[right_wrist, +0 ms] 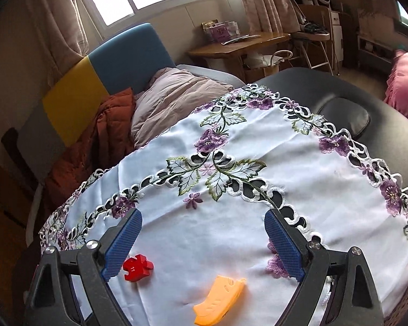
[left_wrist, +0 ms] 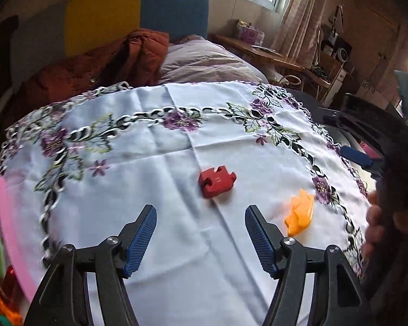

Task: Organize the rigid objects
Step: 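Reach the left gripper to the red numbered puzzle piece and grasp it, then lift the puzzle piece with the left gripper while the right gripper grasps the orange cheese piece, then carry the puzzle piece into the tray and open the left gripper while the right holds the orange piece, then carry the orange cheese piece into the tray and open the right gripper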

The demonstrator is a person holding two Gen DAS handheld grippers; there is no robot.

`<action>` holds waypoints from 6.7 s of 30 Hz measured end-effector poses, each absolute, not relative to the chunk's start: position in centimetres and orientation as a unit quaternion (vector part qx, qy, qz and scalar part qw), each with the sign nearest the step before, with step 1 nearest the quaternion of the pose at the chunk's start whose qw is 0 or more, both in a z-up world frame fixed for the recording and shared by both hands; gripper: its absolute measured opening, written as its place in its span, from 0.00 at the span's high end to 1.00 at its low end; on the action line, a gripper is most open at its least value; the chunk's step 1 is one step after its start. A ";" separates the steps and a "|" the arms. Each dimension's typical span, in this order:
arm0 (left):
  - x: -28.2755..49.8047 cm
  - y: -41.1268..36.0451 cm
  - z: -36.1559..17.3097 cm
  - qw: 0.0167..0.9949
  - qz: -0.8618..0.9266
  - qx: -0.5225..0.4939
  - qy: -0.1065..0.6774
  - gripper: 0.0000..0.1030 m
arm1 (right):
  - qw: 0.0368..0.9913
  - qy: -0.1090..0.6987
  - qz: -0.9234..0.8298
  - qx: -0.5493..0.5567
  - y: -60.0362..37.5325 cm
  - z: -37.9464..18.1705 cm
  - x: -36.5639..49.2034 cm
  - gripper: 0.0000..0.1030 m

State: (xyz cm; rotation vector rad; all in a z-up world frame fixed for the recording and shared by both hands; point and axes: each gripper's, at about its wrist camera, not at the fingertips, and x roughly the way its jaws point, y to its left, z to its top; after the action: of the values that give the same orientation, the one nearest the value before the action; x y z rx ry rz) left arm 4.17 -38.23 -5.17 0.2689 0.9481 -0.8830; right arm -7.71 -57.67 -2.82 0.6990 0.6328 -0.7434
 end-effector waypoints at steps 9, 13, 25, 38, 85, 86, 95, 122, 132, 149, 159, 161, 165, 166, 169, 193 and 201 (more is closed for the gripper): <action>6.3 -44.2 -8.2 0.776 -0.398 0.142 0.468 0.33 | 0.824 0.293 -0.337 0.348 -58.0 -3.1 -7.7 0.09; 7.2 -45.8 -9.8 0.774 -0.384 0.153 0.480 0.33 | 0.824 0.292 -0.331 0.355 -58.1 -3.1 -7.7 0.09; 4.5 -40.0 -9.5 0.774 -0.406 0.142 0.465 0.52 | 0.815 0.297 -0.331 0.370 -58.7 -3.8 -7.8 0.09; -1.6 -31.1 -9.3 0.779 -0.416 0.157 0.442 0.52 | 0.783 0.393 -0.292 0.385 -57.8 -6.7 -6.4 0.09; -1.3 -20.2 -1.5 0.839 -0.366 0.036 0.402 0.52 | 0.798 0.548 -0.196 0.154 -50.3 -10.7 -0.3 0.71; -1.3 -19.6 -1.2 0.844 -0.360 0.034 0.397 0.52 | 0.797 0.549 -0.195 0.157 -50.4 -10.7 -0.3 0.71; 0.1 -15.4 0.6 0.876 -0.300 0.031 0.377 0.52 | 0.800 0.553 -0.194 0.131 -49.7 -10.5 -0.2 0.72; 2.8 -8.1 -2.0 0.879 -0.234 -0.030 0.415 0.52 | 0.805 0.553 -0.195 0.092 -48.7 -10.2 -0.2 0.72; 3.2 -2.3 -2.0 0.873 -0.230 -0.108 0.416 0.52 | 0.805 0.554 -0.194 0.087 -48.6 -10.1 -0.2 0.72; 5.3 -10.3 -6.6 0.830 -0.274 -0.031 0.484 0.52 | 0.805 0.555 -0.192 0.085 -48.5 -10.1 -0.2 0.72; 5.2 -9.9 -8.1 0.831 -0.256 -0.017 0.493 0.52 | 0.805 0.555 -0.193 0.084 -48.5 -10.1 -0.2 0.72; 5.1 -9.9 -7.8 0.833 -0.256 -0.019 0.490 0.52 | 0.805 0.554 -0.193 0.083 -48.5 -10.1 -0.2 0.72; 4.5 -9.5 -6.8 0.842 -0.246 -0.014 0.480 0.52 | 0.806 0.555 -0.193 0.079 -48.4 -10.1 -0.1 0.72; 4.4 -9.5 -6.5 0.845 -0.243 -0.011 0.476 0.52 | 0.806 0.555 -0.193 0.077 -48.4 -10.1 -0.1 0.72; 3.7 -9.3 -5.1 0.861 -0.232 -0.001 0.453 0.52 | 0.806 0.555 -0.194 0.074 -48.3 -10.0 -0.1 0.73; 1.7 -6.7 -1.0 0.893 -0.198 -0.013 0.405 0.52 | 0.812 0.554 -0.163 0.076 -47.0 -10.0 0.1 0.73; 2.1 -3.3 -0.3 0.907 -0.158 -0.055 0.387 0.52 | 0.808 0.560 -0.154 0.096 -46.3 -9.5 0.1 0.73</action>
State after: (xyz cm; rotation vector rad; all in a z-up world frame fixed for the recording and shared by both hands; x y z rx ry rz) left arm 2.08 -3.30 -0.32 -0.1128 0.7982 -0.3257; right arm 0.11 -46.31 -9.54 0.2057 1.1973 -0.3288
